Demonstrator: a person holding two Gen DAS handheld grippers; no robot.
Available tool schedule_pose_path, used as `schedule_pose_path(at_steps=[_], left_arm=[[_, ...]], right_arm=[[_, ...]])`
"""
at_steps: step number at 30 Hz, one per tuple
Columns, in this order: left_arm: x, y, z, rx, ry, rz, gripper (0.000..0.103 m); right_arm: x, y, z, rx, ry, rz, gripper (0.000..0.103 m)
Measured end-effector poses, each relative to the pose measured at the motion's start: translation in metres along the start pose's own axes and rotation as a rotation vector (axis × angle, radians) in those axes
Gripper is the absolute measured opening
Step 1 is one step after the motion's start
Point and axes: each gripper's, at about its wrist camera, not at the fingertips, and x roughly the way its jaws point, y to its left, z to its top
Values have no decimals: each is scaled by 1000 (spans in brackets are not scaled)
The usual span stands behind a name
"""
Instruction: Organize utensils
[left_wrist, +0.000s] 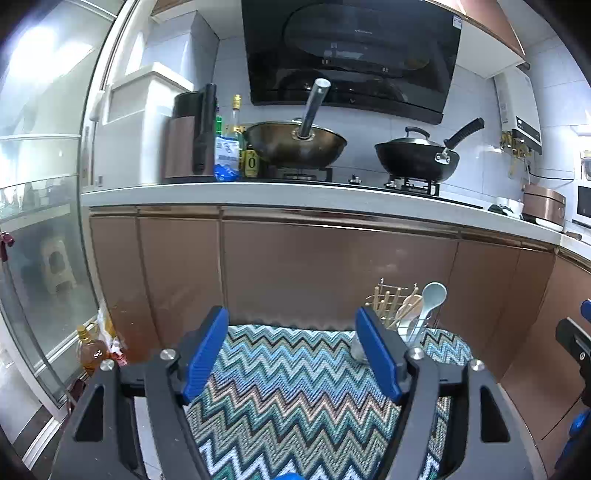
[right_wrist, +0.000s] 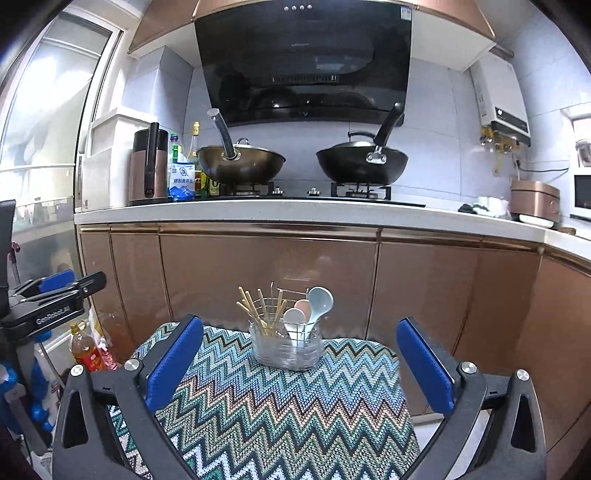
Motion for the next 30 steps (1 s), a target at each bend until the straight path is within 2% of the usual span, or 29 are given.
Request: schedule_pose_path(at_steps=[9,19,30], left_arm=[[-17,14,-5,4,-40,110,78],[-28,14,-14,17,-41,102,79],[-38,27,-14,20,-43,128,79]], right_arm=[[-9,-1,-11,-7,-26,-43,103],[-23,-10,-14,6,-32,-87,103],[-27,-3,-14,-14,-24,-86,103]])
